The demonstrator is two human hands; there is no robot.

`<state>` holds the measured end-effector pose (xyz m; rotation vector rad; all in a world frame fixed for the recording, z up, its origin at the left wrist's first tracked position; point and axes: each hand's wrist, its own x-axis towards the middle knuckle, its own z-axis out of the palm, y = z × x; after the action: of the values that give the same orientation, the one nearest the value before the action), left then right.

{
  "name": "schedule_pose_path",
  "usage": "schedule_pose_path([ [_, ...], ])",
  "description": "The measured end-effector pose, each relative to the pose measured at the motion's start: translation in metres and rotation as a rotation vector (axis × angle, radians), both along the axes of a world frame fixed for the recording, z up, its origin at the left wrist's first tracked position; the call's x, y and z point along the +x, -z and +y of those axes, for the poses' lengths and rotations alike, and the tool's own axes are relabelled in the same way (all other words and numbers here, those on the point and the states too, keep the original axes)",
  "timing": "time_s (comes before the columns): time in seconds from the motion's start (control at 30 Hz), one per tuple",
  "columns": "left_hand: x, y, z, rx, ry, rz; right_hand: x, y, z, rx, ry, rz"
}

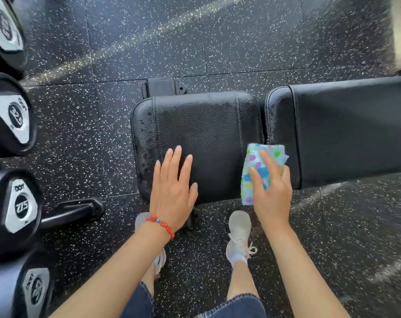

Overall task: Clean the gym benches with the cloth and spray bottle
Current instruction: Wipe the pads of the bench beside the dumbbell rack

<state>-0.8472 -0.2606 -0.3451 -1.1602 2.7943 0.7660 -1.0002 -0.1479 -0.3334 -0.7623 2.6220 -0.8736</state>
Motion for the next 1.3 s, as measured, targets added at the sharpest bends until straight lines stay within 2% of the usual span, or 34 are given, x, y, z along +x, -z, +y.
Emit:
schedule_pose_path([
  [0.13,-0.030,-0.005,0.014,-0.009,-0.003,-0.004,-0.038,-0.003,0.008,-0.031,0.004,-0.016],
  [0.3,-0.083,-0.011,0.037,-0.034,-0.104,-0.002,-0.087,-0.008,0.033,-0.041,-0.047,-0.009],
  [0.5,-0.136,-0.005,0.057,-0.077,-0.154,-0.018,-0.123,0.005,0.060,0.019,-0.210,-0.008],
  [0.6,-0.144,0.007,0.059,-0.126,-0.148,-0.065,-0.128,0.019,0.057,0.023,-0.292,0.093],
  [0.77,-0.139,0.033,0.054,-0.223,-0.149,-0.100,-0.133,0.042,0.040,0.051,-0.326,0.392],
  [0.97,-0.137,0.044,0.054,-0.294,-0.161,-0.057,-0.170,0.041,-0.045,-0.006,-0.258,0.399],
  [1.07,-0.134,0.045,0.054,-0.311,-0.163,-0.059,-0.165,0.043,-0.047,0.015,-0.241,0.420],
  [1.3,-0.138,0.042,0.054,-0.319,-0.156,-0.082,-0.111,0.038,0.041,0.109,-0.395,0.494],
])
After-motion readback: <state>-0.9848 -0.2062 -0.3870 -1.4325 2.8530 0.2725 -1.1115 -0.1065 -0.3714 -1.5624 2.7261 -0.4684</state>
